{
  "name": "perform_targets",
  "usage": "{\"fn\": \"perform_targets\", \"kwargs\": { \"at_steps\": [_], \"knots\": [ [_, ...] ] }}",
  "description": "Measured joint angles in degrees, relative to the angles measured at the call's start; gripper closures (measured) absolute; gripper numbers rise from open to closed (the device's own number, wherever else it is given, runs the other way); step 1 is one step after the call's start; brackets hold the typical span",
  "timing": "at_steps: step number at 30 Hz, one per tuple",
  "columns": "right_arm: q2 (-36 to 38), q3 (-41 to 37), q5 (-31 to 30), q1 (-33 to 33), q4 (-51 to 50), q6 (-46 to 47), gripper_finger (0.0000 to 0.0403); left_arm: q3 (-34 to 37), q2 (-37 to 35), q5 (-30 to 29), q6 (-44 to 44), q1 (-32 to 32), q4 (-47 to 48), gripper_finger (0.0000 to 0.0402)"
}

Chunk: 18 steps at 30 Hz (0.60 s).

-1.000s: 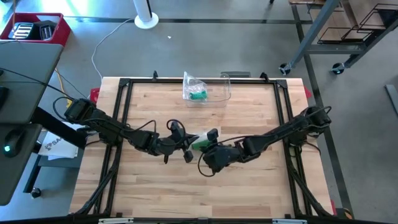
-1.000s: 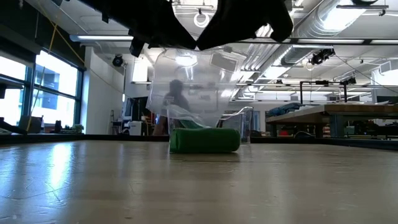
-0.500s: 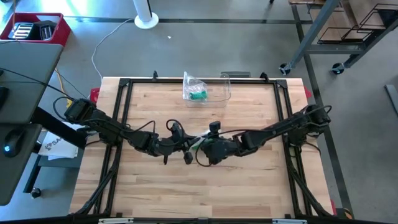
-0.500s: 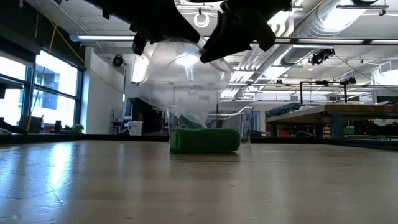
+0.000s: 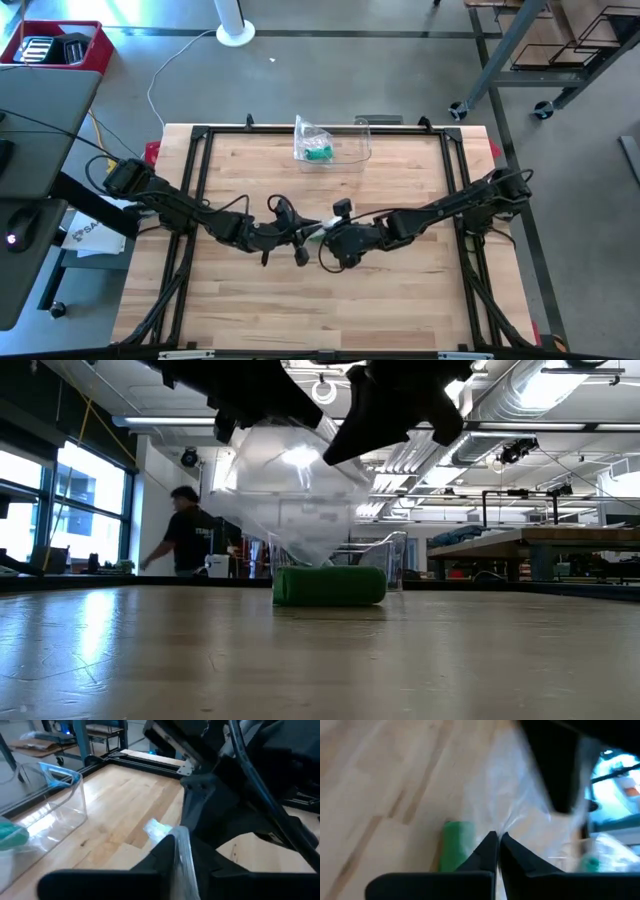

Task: Roll bandage
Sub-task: Open the zip bag

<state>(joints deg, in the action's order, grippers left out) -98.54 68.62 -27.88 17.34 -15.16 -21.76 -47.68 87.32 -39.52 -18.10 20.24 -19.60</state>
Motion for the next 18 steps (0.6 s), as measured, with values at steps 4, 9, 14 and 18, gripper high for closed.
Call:
{"fn": "perform_targets", "kwargs": {
  "at_steps": [4,9,14,18],
  "knots": [
    [-0.13,-0.07,3.42,0.04,-1.51,-0.59,0.04,-0.06,-1.35,3.59,1.57,-1.19,-0.3,0.0327],
    [-0.13,-0.05,7.37,-0.37,-1.78,-4.42,0.0402,-0.32,-2.77,14.18,7.62,-4.04,1.38,0.0286],
    [-0.13,3.73,7.36,-1.92,-5.82,-6.61,0.0402,-4.37,-3.18,17.39,16.72,-5.91,10.88,0.0275],
    [-0.11,6.11,7.32,-3.33,-6.49,-9.23,0.0402,-10.12,-3.2,16.69,20.17,-7.25,23.28,0.028]
  ]
}}
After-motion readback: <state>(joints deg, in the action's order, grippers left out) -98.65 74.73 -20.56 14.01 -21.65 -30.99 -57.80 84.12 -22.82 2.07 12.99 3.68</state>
